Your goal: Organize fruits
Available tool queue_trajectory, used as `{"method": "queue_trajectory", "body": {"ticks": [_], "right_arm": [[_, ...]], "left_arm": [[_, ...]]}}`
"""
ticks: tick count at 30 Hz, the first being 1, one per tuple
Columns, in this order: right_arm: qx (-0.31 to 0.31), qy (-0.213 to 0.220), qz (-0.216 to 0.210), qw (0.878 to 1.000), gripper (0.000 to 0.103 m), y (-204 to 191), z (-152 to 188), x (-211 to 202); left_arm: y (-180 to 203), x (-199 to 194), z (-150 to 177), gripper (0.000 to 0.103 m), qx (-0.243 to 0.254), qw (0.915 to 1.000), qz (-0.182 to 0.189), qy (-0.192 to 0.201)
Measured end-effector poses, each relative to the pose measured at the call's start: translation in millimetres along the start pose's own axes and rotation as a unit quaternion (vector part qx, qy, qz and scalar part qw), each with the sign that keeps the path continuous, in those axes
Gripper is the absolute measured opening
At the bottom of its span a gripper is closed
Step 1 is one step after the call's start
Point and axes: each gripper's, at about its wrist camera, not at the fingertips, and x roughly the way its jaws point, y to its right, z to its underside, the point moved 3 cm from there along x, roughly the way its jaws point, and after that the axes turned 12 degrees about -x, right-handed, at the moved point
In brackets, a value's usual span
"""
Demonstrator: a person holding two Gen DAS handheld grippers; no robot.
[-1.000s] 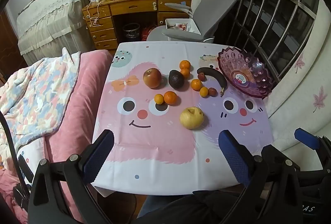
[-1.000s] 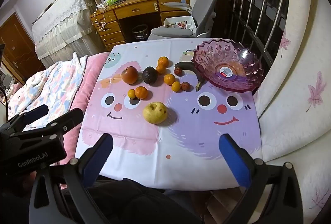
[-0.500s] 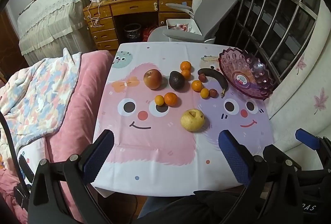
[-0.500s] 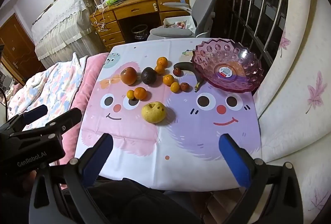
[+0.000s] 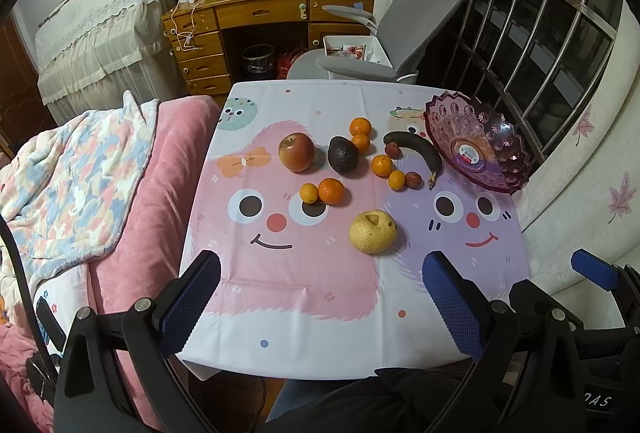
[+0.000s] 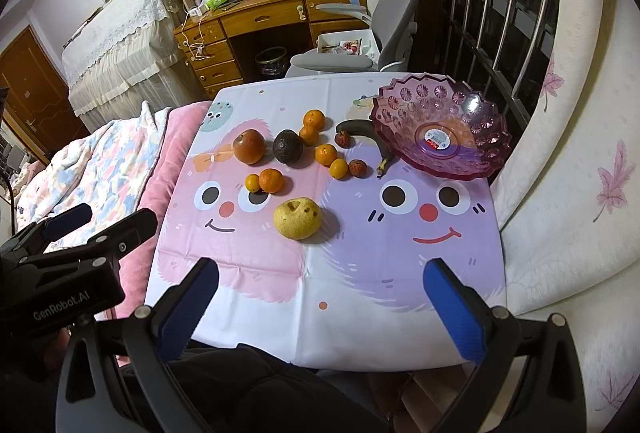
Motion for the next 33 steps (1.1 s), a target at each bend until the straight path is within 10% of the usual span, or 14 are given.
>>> {"method": "queue_trajectory", "body": {"ticks": [33], "right_arm": [[0.002, -0.001, -0.004, 1.000, 0.103, 4, 2, 0]], "left_arm": [[-16, 4, 5, 0.101, -0.007, 0.9999, -0.006, -0.006]]}}
